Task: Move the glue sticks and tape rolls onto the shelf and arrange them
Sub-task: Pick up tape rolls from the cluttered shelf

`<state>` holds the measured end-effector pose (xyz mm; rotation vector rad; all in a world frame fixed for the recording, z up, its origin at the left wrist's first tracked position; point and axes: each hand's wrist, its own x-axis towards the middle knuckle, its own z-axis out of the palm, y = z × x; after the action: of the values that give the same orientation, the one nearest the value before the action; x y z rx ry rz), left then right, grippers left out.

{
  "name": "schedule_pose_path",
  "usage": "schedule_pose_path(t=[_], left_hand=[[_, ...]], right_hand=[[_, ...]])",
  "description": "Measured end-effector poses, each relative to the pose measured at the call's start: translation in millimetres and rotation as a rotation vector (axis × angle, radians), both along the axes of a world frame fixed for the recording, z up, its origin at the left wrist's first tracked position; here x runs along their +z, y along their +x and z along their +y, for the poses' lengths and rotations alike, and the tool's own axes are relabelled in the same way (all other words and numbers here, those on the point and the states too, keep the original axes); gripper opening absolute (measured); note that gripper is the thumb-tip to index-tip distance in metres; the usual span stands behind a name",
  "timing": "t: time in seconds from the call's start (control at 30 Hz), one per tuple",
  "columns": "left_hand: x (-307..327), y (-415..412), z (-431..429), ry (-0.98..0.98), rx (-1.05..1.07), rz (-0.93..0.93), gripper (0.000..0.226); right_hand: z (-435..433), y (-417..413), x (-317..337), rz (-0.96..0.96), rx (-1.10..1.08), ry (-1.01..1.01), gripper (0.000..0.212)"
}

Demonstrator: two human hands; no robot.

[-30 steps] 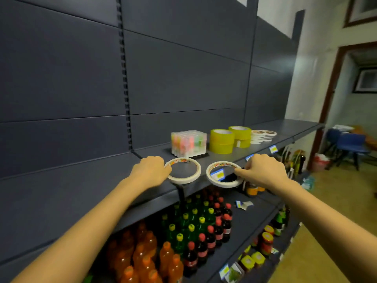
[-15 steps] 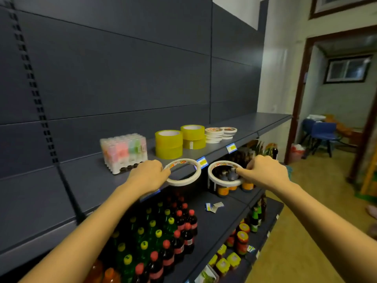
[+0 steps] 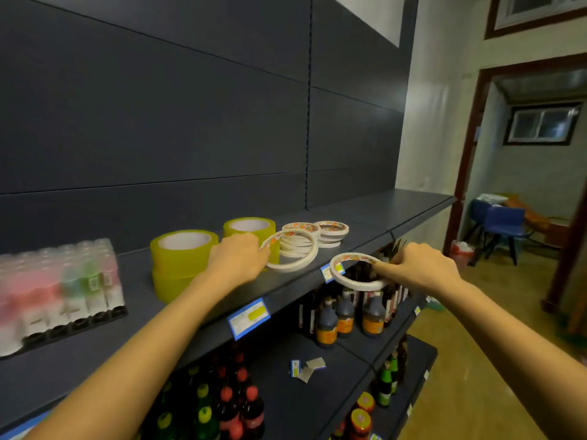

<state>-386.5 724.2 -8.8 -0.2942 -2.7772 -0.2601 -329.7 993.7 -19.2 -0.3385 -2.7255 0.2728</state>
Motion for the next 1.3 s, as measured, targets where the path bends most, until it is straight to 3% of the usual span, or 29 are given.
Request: schedule_pose_path(t=[0.43,0.67,1.0,1.17,1.3], left_hand=[[14,-82,85,-0.152,0.242,0.115,0.025],[18,-123,121,-0.315,0.415,0.03,0.029],[3,-155,136,-0.469,0.583,-0.059,0.027],[3,-153,138,-0.446,0.649,0.041,0.027],[6,-139,131,-0.411,0.663,0.249,0.033]], right_hand=[[58,-134,5,0.038,0.124,-0.044,0.056],[84,-204,16,0.073,0.246,-0.078,0.047],[93,-274,12,0.032,0.471,-0.099,0.056],[87,-291,9,-0.04,0.544,-0.048,0.051],[86,-296,10,-0.137,0.552,0.111,0.056]])
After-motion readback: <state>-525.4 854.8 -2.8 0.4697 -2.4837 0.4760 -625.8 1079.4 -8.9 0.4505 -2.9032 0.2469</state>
